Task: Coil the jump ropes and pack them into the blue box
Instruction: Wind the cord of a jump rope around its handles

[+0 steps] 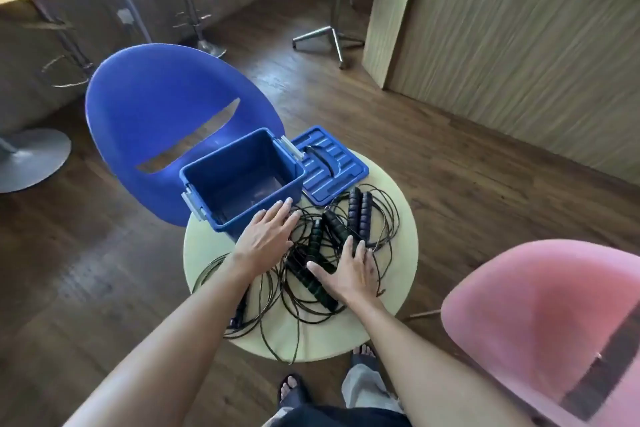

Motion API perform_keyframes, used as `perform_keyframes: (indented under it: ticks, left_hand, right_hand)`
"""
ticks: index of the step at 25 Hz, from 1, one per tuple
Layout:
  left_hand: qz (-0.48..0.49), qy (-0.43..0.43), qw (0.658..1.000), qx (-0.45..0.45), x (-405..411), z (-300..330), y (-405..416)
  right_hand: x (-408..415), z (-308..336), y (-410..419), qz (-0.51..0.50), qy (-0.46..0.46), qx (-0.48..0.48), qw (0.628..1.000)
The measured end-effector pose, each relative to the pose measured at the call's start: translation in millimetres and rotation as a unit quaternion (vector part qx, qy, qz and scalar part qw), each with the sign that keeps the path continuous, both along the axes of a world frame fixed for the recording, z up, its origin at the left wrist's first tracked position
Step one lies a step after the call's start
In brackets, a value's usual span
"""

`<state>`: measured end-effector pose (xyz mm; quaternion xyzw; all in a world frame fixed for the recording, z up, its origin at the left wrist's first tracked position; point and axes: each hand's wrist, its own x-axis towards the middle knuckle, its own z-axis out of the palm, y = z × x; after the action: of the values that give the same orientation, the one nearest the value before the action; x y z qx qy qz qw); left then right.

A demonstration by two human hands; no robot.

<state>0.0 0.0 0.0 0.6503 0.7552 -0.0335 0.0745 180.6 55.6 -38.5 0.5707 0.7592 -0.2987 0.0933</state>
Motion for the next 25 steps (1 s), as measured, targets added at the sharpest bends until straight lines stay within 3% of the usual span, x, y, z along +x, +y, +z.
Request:
perform_keyframes:
  ticks: [6, 13, 20, 25]
  left_hand:
    - [-0.13, 0.075, 0.987, -0.062, 7, -15, 59]
    - [-0.17, 0.067, 0.973, -0.143, 17, -52, 103]
    - [-0.192, 0.045, 0.975, -0.107, 20, -73, 125]
    - [-0.248, 0.092, 0.95, -0.163, 18, -79, 136]
  right_hand:
    - [-13, -7, 14, -0.041, 0.019, -0.006, 0.999]
    - [-40, -26, 34, -0.019, -0.013, -0.021, 1.0]
    - [-47, -34, 46, -0.03, -0.01, 0.018, 0.999]
    - [-29, -40, 51, 0.029, -0.014, 0.04, 0.999]
